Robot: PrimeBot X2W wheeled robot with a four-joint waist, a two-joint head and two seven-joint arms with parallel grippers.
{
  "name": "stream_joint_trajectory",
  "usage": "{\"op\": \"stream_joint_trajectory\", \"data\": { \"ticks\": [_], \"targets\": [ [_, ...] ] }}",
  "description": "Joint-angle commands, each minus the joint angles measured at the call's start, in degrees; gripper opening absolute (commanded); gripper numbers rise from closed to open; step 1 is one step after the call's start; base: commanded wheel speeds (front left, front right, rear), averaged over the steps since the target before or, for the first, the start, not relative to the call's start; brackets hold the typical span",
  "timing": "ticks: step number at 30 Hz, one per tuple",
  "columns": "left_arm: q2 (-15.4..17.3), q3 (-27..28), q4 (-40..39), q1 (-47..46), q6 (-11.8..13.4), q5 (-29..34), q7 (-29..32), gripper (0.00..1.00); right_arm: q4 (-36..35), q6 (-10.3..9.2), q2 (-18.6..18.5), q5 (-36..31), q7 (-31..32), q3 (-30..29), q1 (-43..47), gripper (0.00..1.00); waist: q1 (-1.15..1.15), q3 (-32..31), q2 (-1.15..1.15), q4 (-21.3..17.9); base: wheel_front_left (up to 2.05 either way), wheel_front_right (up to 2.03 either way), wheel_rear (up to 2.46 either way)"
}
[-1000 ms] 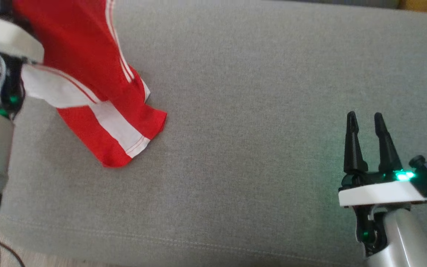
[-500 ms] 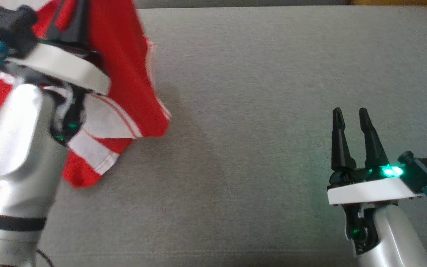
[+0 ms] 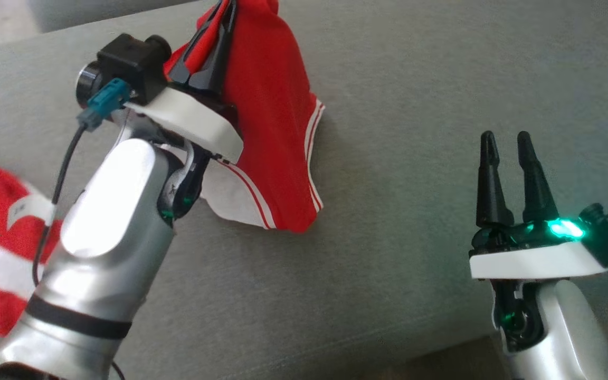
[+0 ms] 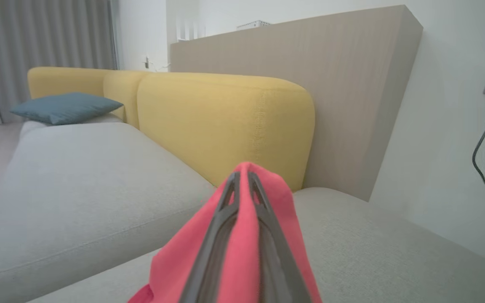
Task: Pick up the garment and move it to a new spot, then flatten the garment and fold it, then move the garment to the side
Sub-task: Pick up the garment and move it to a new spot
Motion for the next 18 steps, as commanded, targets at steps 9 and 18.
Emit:
{"op": "stream_joint_trajectory", "data": {
  "ticks": [9,18],
  "targets": [
    [1.50,-0.49,8.84,-4.52,-0.19,2.62,-2.13,1.00,-2.12,-0.04,-0.29,1.37,-0.62,2.14,-1.50,1.00,0.00,2.48,0.00,-4.55,0.00,0.00,0.00],
    [4.34,2.68,10.83,0.28,0.06,1.72,-4.32,1.00,0.05,-0.04,-0.29,0.04,-0.62,1.12,-0.78,1.00,0.00,-0.88,0.00,0.85,0.00,0.00,0.00]
  ]
}}
